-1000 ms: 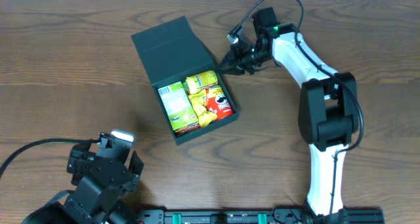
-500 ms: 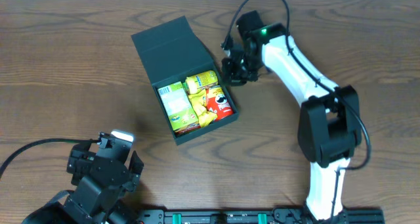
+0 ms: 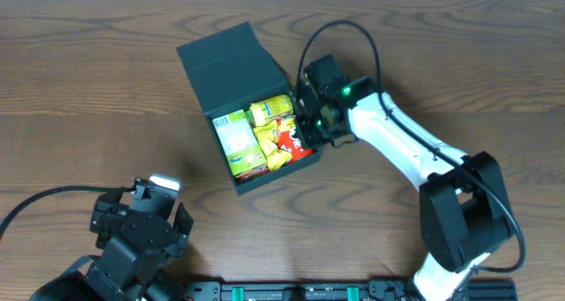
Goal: Pack container
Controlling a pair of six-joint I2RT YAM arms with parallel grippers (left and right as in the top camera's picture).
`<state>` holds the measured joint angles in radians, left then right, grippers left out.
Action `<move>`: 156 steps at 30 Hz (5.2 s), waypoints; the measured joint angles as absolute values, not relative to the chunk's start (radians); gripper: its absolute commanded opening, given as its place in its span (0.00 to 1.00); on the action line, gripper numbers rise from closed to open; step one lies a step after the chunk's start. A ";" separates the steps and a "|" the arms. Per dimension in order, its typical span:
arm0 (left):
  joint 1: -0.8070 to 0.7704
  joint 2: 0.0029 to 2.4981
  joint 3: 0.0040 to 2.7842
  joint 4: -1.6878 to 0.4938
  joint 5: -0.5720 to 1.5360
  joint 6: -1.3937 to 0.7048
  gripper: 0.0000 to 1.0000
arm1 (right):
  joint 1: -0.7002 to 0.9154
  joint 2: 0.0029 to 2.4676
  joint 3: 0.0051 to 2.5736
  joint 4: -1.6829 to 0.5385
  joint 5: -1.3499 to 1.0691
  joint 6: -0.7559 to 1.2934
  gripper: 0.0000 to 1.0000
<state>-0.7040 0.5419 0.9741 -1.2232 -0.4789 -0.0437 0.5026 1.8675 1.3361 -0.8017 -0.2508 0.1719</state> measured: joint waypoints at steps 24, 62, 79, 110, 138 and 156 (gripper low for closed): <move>-0.704 0.542 0.974 -1.223 -0.479 -0.043 0.95 | 0.607 1.701 1.151 -0.979 -0.092 0.286 0.01; -0.704 0.542 0.974 -1.223 -0.479 -0.044 0.95 | 0.334 1.507 1.217 -0.792 -0.349 0.381 0.01; -0.704 0.542 0.974 -1.223 -0.479 -0.044 0.95 | -0.049 1.763 1.217 -0.706 -0.958 0.187 0.00; -0.704 0.542 0.974 -1.223 -0.479 -0.044 0.95 | -0.031 2.146 1.217 -0.353 -1.133 0.436 0.01; -0.704 0.542 0.974 -1.223 -0.479 -0.043 0.95 | 0.072 2.291 1.334 -0.145 -1.051 0.647 0.01; -0.704 0.542 0.974 -1.223 -0.479 -0.044 0.95 | 0.101 2.317 1.452 -0.081 -1.101 0.728 0.01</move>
<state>-0.7040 0.5419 0.9741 -1.2232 -0.4789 -0.0437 0.1005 2.3169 1.4525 -0.0814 -1.1007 0.7280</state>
